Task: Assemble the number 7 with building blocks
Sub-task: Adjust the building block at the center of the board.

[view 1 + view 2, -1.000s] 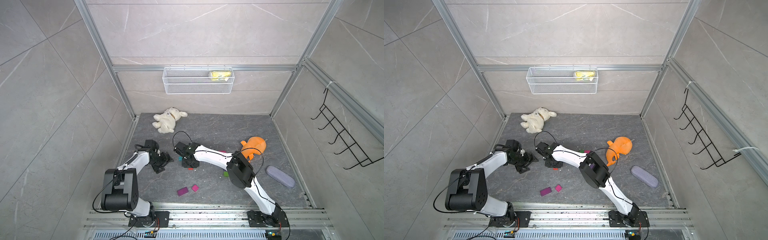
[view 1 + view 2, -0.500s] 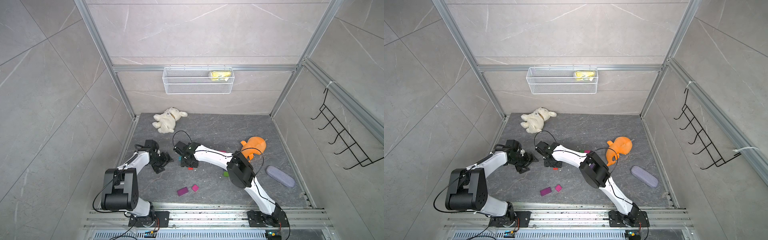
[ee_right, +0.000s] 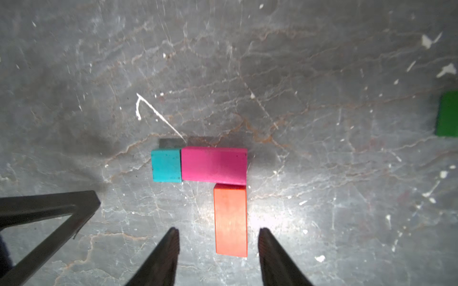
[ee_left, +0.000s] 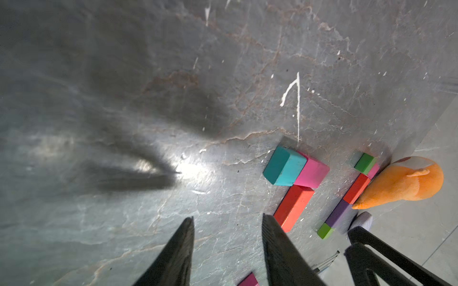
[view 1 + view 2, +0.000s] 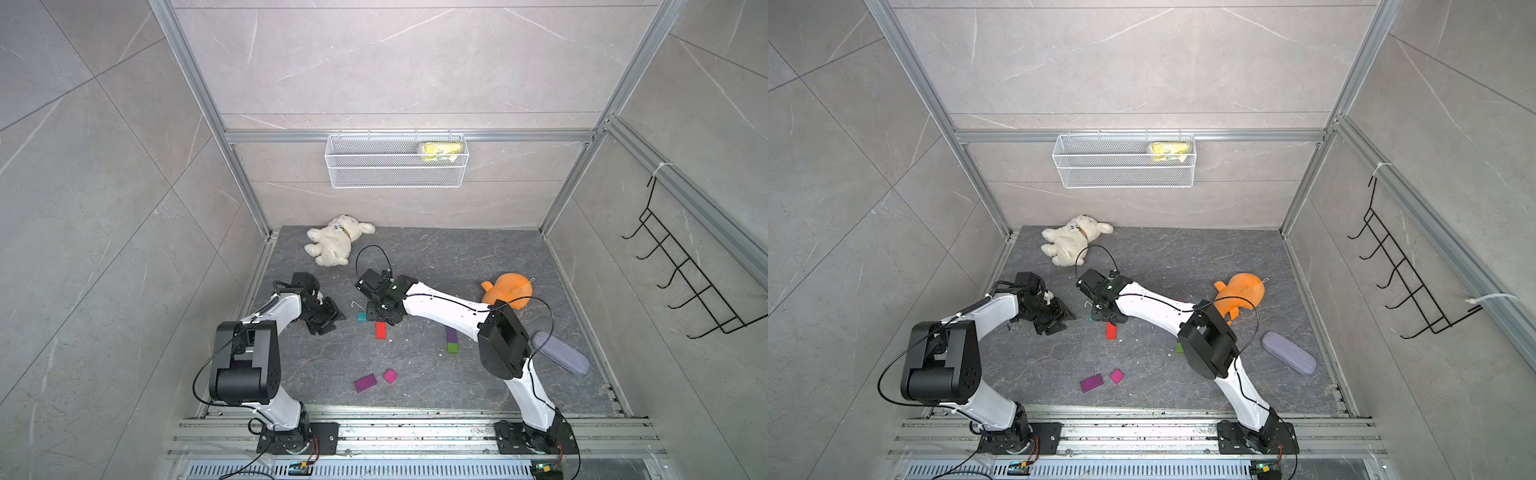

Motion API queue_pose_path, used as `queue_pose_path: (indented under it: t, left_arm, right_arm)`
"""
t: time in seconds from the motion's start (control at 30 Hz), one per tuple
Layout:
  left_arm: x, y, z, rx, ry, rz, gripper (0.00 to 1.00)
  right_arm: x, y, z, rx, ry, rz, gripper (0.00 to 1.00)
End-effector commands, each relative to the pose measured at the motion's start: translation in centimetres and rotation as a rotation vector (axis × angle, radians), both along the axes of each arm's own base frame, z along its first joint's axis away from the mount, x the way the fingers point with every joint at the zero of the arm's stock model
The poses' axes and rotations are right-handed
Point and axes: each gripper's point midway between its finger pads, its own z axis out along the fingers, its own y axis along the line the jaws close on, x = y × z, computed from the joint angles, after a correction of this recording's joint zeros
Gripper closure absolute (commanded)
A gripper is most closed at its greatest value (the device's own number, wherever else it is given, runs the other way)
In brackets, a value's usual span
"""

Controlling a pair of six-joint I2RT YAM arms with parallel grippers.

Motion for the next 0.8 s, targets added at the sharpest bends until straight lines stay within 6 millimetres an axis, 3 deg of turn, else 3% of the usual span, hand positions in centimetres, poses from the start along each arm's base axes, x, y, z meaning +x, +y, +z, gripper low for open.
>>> queue_pose_path:
  t: [0.0, 0.3, 0.77]
  left_arm:
    - [0.9, -1.3, 0.5, -0.045, -0.023, -0.040, 0.57]
    - [2.1, -2.6, -0.2, -0.075, -0.023, -0.060, 0.61]
    - [2.6, -2.9, -1.0, -0.071, -0.008, -0.057, 0.66]
  right_arm:
    - [0.8, -1.0, -0.1, 0.032, -0.009, -0.011, 0.53]
    - [1.2, -1.7, -2.1, 0.147, 0.008, -0.009, 0.57]
    - [1.7, -1.5, -2.7, 0.251, -0.014, -0.046, 0.55]
